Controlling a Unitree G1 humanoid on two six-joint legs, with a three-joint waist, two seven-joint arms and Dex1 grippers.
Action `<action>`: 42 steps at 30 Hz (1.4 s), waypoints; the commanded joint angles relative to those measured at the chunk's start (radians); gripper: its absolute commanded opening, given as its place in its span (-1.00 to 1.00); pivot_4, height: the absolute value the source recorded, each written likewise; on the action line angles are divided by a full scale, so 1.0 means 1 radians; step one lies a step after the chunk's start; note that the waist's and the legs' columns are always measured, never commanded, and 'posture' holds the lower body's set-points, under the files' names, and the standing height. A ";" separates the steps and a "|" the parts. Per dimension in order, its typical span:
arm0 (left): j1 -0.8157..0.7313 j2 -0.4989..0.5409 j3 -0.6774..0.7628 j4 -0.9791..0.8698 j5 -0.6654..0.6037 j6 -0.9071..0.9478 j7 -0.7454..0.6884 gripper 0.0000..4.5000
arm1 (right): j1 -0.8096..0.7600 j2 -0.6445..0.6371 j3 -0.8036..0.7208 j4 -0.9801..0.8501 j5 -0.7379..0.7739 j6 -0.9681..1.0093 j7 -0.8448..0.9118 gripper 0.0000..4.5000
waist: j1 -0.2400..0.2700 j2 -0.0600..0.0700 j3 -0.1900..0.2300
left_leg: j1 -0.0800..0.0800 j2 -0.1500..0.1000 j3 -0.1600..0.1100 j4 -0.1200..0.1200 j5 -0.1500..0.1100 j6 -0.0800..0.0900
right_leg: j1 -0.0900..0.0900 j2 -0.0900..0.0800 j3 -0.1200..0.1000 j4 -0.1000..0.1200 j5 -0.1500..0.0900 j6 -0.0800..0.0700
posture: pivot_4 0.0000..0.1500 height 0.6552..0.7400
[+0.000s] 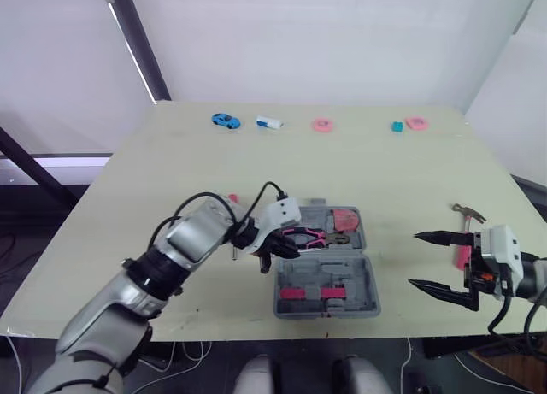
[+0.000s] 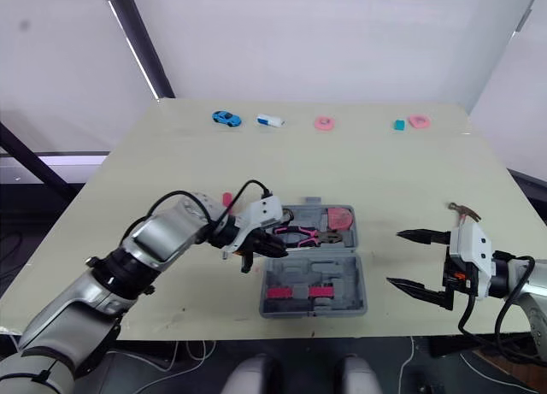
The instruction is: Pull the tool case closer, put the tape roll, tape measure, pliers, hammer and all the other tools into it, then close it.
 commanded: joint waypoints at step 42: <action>-0.095 -0.249 -0.074 0.304 0.285 -0.261 -0.088 -0.99 | 0.057 -0.013 -0.064 -0.096 0.037 0.030 -0.059 1.00 | 0.003 0.000 0.000 | -0.001 -0.001 -0.004 0.003 0.000 0.000 | 0.003 0.000 0.000 0.001 0.000 0.000 | 1.00 1.00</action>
